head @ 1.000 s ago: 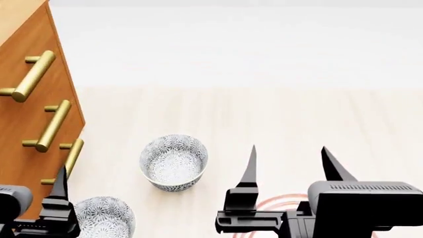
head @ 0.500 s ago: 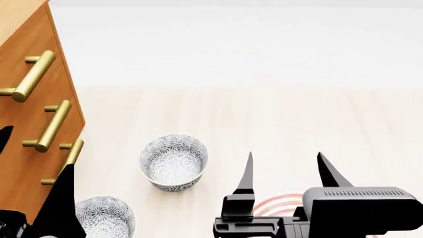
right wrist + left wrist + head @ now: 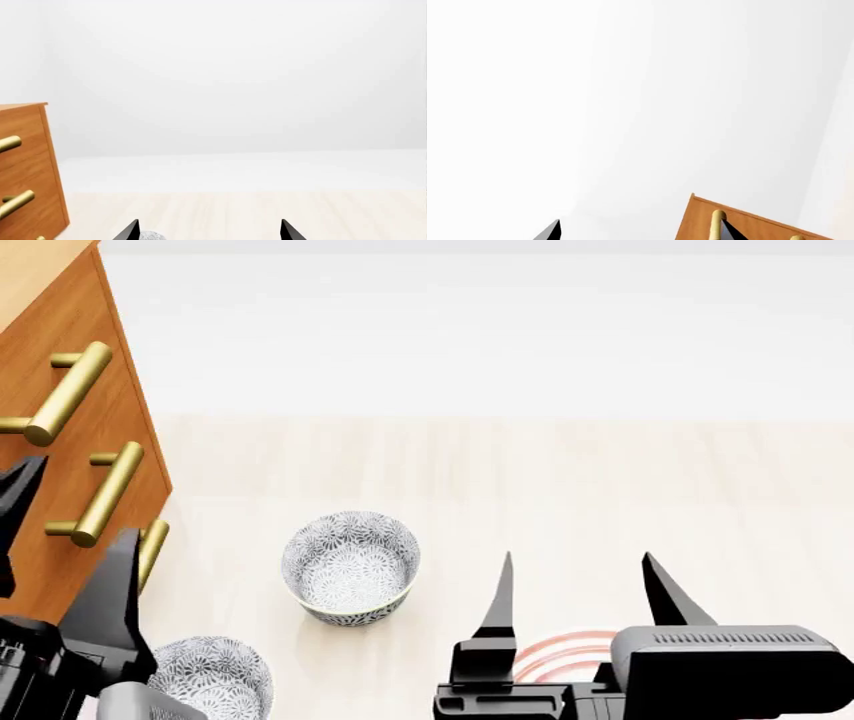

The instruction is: Open the top drawer of the cabinet.

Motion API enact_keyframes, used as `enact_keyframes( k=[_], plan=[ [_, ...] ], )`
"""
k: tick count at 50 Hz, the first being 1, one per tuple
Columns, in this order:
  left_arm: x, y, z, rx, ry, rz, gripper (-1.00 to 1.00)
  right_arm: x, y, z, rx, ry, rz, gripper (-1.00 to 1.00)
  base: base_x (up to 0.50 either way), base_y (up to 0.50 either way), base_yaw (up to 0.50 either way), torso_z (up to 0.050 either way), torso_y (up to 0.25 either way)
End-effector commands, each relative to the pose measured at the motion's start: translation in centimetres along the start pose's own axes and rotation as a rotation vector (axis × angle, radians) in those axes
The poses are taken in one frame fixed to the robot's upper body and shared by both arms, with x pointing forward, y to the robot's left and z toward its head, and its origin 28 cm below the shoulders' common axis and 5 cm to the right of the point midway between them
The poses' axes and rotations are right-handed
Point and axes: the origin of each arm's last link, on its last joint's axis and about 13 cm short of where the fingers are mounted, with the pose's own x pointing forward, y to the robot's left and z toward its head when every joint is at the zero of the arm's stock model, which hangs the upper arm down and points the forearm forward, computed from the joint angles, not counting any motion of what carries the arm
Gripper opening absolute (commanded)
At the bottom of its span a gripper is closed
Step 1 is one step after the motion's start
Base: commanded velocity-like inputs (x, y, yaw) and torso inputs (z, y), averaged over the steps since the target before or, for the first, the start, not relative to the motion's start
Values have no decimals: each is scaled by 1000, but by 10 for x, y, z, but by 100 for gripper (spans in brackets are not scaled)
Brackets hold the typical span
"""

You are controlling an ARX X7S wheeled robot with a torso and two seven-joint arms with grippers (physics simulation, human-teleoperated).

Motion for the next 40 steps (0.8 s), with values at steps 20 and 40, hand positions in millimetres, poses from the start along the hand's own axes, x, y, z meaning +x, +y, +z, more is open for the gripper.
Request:
enact_keyframes(
  k=[20, 40],
  plan=[
    [71, -27, -38, 109, 118, 23, 100, 4, -1, -7, -11, 15, -3, 100, 0, 0, 0, 0, 0],
    [113, -46, -60, 174, 162, -16, 100, 9, -1, -8, -12, 25, -4, 100, 0, 0, 0, 0, 0]
  ],
)
